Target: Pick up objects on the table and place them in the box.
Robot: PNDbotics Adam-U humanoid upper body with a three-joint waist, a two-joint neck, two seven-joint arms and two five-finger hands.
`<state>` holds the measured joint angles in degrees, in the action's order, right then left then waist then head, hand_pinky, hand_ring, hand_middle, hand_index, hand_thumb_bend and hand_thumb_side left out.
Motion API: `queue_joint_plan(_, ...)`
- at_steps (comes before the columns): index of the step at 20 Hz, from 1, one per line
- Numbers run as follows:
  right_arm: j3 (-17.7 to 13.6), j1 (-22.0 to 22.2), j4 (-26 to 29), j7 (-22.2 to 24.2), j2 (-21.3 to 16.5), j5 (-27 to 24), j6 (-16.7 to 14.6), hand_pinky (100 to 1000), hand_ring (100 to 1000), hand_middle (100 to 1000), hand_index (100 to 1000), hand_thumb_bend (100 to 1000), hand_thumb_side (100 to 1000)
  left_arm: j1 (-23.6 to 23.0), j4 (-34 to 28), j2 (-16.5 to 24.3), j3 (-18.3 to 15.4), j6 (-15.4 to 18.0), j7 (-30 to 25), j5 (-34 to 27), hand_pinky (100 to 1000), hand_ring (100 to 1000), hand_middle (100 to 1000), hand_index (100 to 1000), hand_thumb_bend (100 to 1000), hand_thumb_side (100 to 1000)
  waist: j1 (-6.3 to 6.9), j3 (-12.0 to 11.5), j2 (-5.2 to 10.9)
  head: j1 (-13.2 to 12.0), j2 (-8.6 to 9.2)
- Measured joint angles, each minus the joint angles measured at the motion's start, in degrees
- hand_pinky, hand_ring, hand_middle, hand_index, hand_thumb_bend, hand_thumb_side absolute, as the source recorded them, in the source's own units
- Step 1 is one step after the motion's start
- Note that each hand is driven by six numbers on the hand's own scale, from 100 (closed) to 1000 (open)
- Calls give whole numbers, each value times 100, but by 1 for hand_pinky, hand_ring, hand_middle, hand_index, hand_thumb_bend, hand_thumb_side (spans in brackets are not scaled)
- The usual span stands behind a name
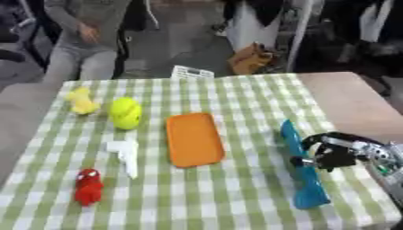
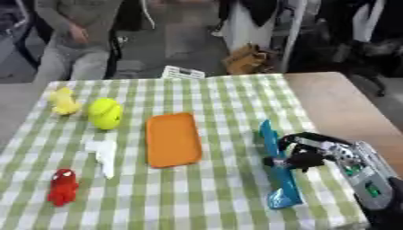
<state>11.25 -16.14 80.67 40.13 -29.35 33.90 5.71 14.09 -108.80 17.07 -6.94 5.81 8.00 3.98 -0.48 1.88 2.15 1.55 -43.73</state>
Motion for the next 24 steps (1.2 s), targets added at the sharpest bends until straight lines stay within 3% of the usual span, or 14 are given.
queue_joint_plan(6,23,0,-62,-36,37,59,-19,511,702,828,910,577,670,0,0,0,0,0,0,0,540,676,726,840,205,838,0,-12,0,2,0)
queue_joint_plan(12,84,-7,-75,-134,42,316,-19,459,653,810,895,531,577,0,0,0,0,5,-6,-1,540,675,726,840,205,837,0,-20,0,6,0)
queue_joint_plan(13,87,-10,-77,-149,42,369,-16,446,641,792,889,489,506,0,0,0,0,5,-7,-1,540,675,726,840,205,838,0,-21,0,6,0)
queue_joint_plan(15,116,-41,-84,-197,43,483,5,439,636,781,885,476,475,0,0,0,1,5,-8,-1,540,675,726,840,204,838,0,-30,0,7,-2)
queue_joint_plan(18,159,-58,-84,-270,43,735,47,397,610,759,879,368,288,0,0,0,2,-1,-15,-1,540,675,726,840,205,838,-2,-45,0,9,-6)
queue_joint_plan(21,187,-61,-84,-321,43,1000,49,396,609,759,879,363,280,0,0,0,2,-2,-16,-1,540,675,726,840,205,838,-3,-49,0,9,-6)
queue_joint_plan(22,187,-61,-84,-332,43,1072,41,346,576,742,870,281,133,0,0,0,2,-2,-17,-1,540,675,726,840,204,839,-3,-49,0,9,-6)
queue_joint_plan(24,186,-61,-84,-382,46,1200,35,316,558,719,861,250,100,0,0,0,2,-2,-17,-1,540,675,726,840,204,839,-3,-50,0,10,-7)
